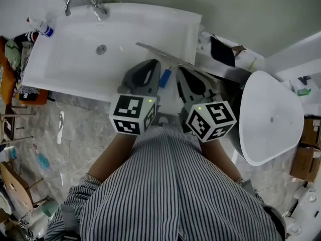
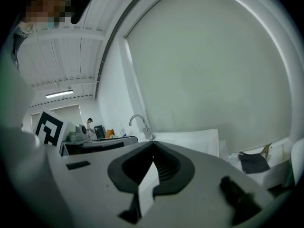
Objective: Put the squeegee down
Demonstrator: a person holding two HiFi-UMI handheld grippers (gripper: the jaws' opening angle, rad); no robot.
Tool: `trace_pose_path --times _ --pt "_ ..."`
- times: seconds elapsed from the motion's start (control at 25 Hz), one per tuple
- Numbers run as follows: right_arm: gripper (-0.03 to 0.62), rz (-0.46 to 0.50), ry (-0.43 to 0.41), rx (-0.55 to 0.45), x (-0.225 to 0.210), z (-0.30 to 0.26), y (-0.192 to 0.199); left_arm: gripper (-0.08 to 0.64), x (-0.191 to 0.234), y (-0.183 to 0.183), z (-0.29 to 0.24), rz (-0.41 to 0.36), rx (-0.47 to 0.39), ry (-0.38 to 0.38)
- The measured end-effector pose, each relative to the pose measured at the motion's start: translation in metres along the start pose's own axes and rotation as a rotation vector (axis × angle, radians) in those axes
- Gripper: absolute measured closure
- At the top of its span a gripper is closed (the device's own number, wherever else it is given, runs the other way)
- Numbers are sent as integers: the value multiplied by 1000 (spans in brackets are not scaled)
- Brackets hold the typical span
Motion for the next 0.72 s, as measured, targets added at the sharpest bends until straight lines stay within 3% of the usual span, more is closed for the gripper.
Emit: trace_pose_path --times 0.24,0.72 --pt "577 16 0 19 2 3 5 535 4 4 4 7 11 -15" --pt "577 12 5 36 2 -7 8 538 5 13 -2 70 26 41"
Point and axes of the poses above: the fingertips, and each gripper's own axes: z backward along the fingers, x to its left, y out of its underside, the point moved 1 cm from there along z, backward along the fingers, and after that the axes turned 11 degrees about y, right-handed, at the moved point
